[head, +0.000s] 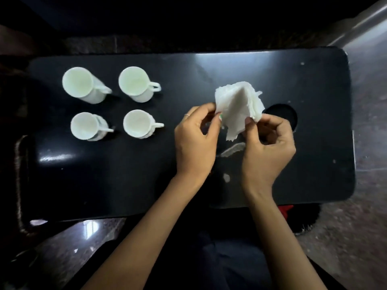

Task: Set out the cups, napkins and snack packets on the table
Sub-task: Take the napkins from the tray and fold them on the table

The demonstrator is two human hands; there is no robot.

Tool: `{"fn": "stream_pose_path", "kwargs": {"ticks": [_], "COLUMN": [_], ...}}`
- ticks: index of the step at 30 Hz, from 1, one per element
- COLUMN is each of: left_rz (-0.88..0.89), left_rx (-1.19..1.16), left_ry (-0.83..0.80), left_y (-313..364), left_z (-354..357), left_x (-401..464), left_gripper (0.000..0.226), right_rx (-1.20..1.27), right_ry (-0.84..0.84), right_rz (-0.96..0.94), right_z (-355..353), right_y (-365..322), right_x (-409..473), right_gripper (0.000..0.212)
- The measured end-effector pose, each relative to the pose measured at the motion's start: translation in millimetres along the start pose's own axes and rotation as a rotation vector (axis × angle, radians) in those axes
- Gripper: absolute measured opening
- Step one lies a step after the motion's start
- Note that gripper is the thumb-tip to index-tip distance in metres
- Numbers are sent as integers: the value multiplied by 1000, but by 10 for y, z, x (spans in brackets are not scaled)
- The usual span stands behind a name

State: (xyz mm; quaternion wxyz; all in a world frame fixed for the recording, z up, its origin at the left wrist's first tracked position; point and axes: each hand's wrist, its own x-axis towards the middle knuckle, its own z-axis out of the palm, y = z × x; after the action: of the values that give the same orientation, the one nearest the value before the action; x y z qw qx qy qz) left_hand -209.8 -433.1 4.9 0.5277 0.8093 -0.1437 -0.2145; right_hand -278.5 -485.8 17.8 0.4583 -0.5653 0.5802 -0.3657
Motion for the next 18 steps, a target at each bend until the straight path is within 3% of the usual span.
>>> {"fn": "stream_pose_path", "kwargs": {"ticks": [8,14,18], "left_rz": [118,129,76], "left_rx": [4,239,343], "left_ry": [-200,-247,-292], "left_y": [226,31,-90], "left_z": [960,1296,1341], "left_x": [-25,3,82], "left_gripper": [18,19,32], "right_rx": [30,-36,-316], "right_ry": [192,179,79], "right_rz": [-13,68,-24], "right_z": [-444,-587,-609], "right_y": [270,629,739], "right_x": [568,667,671], "right_gripper": [30,24,11]}}
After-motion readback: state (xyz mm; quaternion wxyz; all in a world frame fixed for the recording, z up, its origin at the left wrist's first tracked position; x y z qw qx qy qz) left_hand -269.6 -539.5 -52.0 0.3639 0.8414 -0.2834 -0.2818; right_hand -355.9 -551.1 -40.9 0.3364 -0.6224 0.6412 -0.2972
